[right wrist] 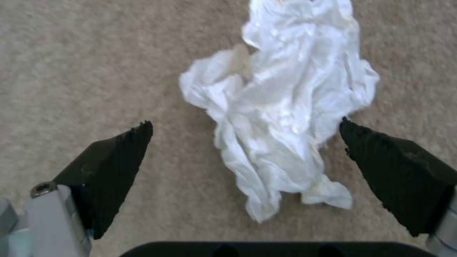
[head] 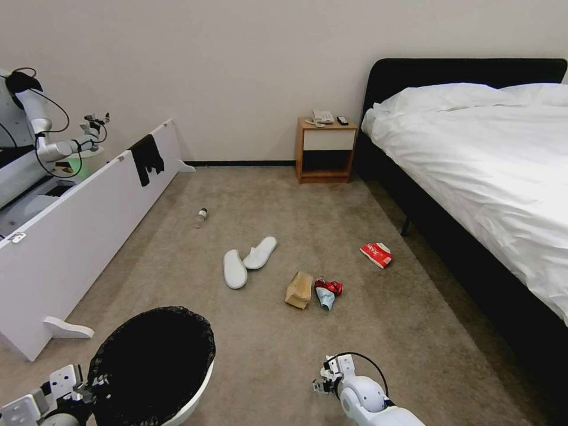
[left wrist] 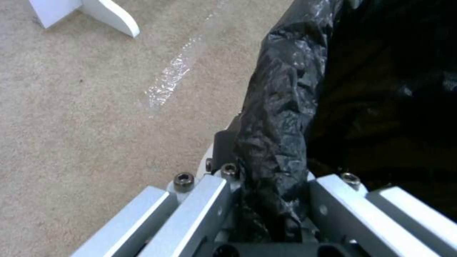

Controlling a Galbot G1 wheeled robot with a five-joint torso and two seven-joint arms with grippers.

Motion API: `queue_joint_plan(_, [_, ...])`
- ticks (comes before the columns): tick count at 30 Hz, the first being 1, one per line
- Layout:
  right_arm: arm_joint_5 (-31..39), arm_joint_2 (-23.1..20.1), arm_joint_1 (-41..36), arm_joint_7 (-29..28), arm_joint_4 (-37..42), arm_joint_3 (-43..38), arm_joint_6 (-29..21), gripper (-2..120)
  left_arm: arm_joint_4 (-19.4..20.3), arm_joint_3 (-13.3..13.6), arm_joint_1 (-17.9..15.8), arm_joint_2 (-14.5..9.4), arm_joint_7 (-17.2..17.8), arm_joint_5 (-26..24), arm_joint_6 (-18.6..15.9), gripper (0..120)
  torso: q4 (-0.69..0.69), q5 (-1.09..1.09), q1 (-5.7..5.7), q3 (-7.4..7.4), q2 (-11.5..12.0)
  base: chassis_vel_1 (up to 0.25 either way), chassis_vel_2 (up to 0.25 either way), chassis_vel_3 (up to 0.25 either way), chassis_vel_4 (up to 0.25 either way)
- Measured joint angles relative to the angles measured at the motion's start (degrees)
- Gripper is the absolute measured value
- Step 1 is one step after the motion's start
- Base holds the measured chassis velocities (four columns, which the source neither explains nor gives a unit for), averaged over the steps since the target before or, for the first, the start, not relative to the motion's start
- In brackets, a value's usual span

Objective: Pick up the trash bin, then pick up the garbage from the floor and place it into the trash bin.

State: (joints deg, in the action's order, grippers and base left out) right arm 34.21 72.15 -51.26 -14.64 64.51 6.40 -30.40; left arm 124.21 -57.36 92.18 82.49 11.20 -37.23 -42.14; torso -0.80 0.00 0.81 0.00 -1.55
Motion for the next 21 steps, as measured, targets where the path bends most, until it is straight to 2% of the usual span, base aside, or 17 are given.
queue_joint_plan(13, [-0.76,0.60,0.23,-0.34,-1.21,0.00,0.91,100,-0.15,0.12,0.03,-0.09,-0.18,0.06,0.00,2,0.00,0.00,0.00,0.00,0.00,0.000,0.000,0.000,0.000])
queue_joint_plan(21, [-1.24,2.25,2.23,-0.50,-4.19,1.40,3.07,81,-0.02,0.13,0.23,-0.09,-0.39,0.07,0.00,2,0.01,-0.01,0.00,0.00,0.00,0.000,0.000,0.000,0.000])
